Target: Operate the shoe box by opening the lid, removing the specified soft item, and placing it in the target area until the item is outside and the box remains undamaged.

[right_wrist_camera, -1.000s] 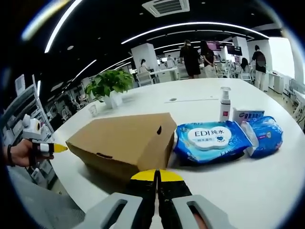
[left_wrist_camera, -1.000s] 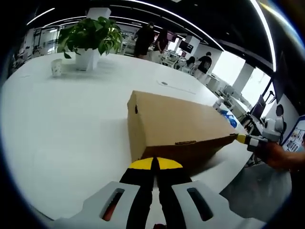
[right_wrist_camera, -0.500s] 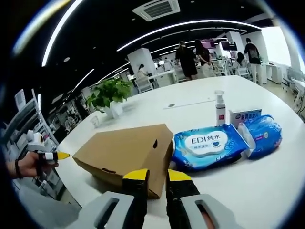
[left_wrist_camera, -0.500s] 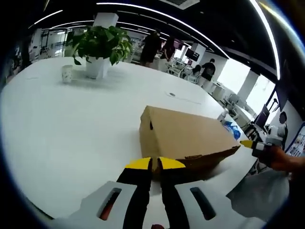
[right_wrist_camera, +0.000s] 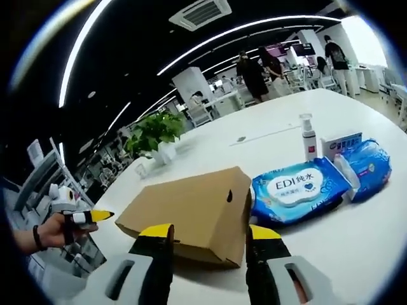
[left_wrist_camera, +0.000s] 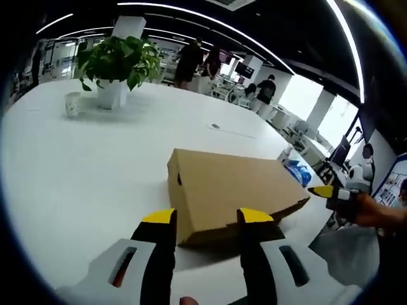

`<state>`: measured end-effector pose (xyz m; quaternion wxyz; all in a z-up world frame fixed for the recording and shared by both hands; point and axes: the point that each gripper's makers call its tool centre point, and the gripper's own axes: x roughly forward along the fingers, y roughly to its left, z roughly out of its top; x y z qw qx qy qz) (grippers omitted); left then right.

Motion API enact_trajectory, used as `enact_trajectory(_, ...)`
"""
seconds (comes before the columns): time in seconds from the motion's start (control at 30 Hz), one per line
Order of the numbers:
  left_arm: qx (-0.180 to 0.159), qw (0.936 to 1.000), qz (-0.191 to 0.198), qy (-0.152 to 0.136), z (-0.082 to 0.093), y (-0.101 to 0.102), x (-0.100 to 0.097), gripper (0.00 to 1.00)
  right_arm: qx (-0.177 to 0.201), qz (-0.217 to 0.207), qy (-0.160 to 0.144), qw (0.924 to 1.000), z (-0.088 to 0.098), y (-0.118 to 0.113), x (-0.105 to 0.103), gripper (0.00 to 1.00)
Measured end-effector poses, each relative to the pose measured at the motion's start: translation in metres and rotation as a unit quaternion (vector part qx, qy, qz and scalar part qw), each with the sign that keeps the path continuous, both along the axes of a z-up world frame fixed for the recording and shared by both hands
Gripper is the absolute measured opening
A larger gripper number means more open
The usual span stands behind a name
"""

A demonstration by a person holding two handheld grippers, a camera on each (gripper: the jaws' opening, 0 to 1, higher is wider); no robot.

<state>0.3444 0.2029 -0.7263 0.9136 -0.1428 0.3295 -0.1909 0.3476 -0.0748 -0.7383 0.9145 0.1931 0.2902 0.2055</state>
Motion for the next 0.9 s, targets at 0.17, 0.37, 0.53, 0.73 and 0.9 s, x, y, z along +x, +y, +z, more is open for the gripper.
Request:
enact_trajectory(0.17,-0.007,0.9997,0.006,0.023,-0.011,-0.004,0.002,0.35,0.003,-0.001,0.012,0.9999,-0.007,0.006,0.005,0.38)
enact_trajectory(0.37,0.009,0.9992,-0.003,0.039,-0.024,-0.009,-0.001,0.33,-0.013,0.032,0.024,0.9991,-0.020,0.024,0.002,0.35)
enact_trajectory(0.53,0.008,0.9982,-0.001,0.060,-0.035,-0.007,-0.003,0.31,-0.042,0.034,0.028,0.9982,-0.032,0.021,0.003,0.32)
enact_trajectory(0.73,0.016,0.9978,-0.006,0.065,-0.037,-0.006,-0.004,0.32,-0.047,0.030,0.029,0.9980,-0.034,0.021,0.006,0.31)
enact_trajectory(0.9,0.011,0.9979,0.000,0.063,-0.037,-0.002,-0.003,0.32,-0.048,0.034,0.032,0.9977,-0.035,0.025,0.014,0.31)
